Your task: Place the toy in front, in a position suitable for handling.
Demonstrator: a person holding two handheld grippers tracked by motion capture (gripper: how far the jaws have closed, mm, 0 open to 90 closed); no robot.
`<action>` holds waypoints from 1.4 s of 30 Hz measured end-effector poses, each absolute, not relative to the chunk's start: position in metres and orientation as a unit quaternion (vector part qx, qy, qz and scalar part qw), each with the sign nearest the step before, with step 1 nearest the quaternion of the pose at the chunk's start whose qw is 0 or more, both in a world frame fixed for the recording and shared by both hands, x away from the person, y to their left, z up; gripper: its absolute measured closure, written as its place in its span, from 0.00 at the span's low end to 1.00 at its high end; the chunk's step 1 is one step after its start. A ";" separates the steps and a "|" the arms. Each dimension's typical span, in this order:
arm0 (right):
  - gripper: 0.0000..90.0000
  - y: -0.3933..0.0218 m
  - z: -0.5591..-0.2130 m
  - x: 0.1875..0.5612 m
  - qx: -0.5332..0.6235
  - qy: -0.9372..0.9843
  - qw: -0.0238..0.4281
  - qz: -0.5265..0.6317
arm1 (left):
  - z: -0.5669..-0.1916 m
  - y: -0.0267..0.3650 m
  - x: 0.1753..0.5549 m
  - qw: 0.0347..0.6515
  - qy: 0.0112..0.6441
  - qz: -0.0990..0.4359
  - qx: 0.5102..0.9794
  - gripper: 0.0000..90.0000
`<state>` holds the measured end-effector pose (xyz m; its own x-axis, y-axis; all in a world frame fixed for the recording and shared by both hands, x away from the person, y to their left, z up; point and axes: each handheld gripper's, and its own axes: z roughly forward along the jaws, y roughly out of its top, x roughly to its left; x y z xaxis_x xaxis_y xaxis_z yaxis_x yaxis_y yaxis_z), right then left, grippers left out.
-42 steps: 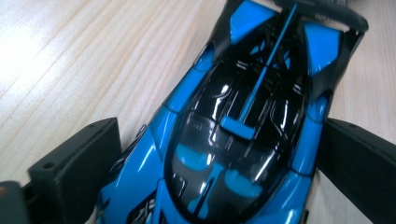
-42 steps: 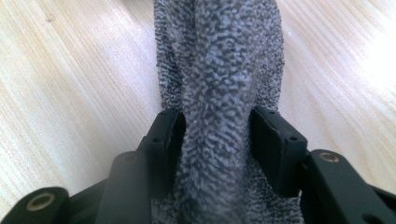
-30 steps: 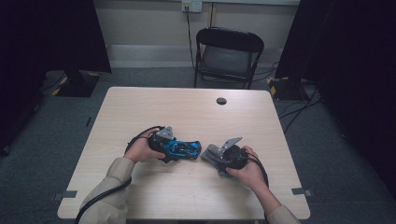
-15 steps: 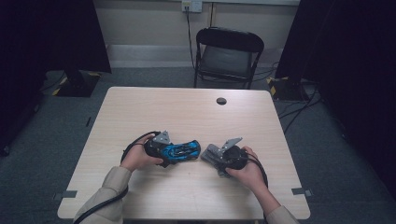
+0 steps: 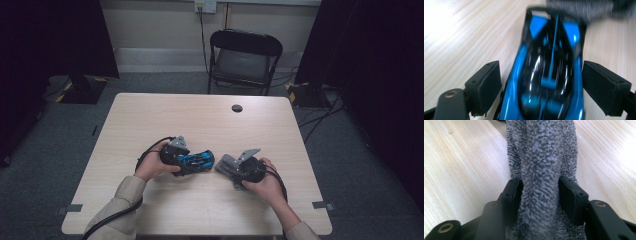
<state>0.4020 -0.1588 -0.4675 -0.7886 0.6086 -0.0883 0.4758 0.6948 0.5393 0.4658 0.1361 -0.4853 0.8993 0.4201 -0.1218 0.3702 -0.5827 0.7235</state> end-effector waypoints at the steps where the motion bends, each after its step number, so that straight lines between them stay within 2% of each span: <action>1: 0.57 -0.159 -0.467 0.402 0.297 0.911 0.131 0.253 | -0.485 0.133 0.467 0.400 0.220 0.032 0.889 0.18; 12: 0.57 -0.160 -0.469 0.402 0.299 0.909 0.130 0.258 | -0.491 0.116 0.471 0.374 0.188 0.031 0.908 0.16; 21: 0.57 -0.159 -0.469 0.401 0.298 0.910 0.133 0.256 | -0.496 0.116 0.469 0.379 0.178 0.045 0.907 0.14; 24: 0.57 -0.159 -0.469 0.401 0.298 0.910 0.134 0.256 | -0.496 0.115 0.468 0.376 0.167 0.055 0.910 0.15; 26: 0.57 -0.159 -0.469 0.401 0.299 0.910 0.134 0.256 | -0.494 0.113 0.465 0.372 0.158 0.056 0.913 0.24; 37: 0.57 -0.160 -0.470 0.401 0.301 0.908 0.133 0.258 | -0.493 0.114 0.462 0.372 0.162 0.065 0.912 0.25; 42: 0.57 -0.159 -0.470 0.401 0.301 0.908 0.135 0.258 | -0.494 0.117 0.457 0.381 0.177 0.068 0.905 0.29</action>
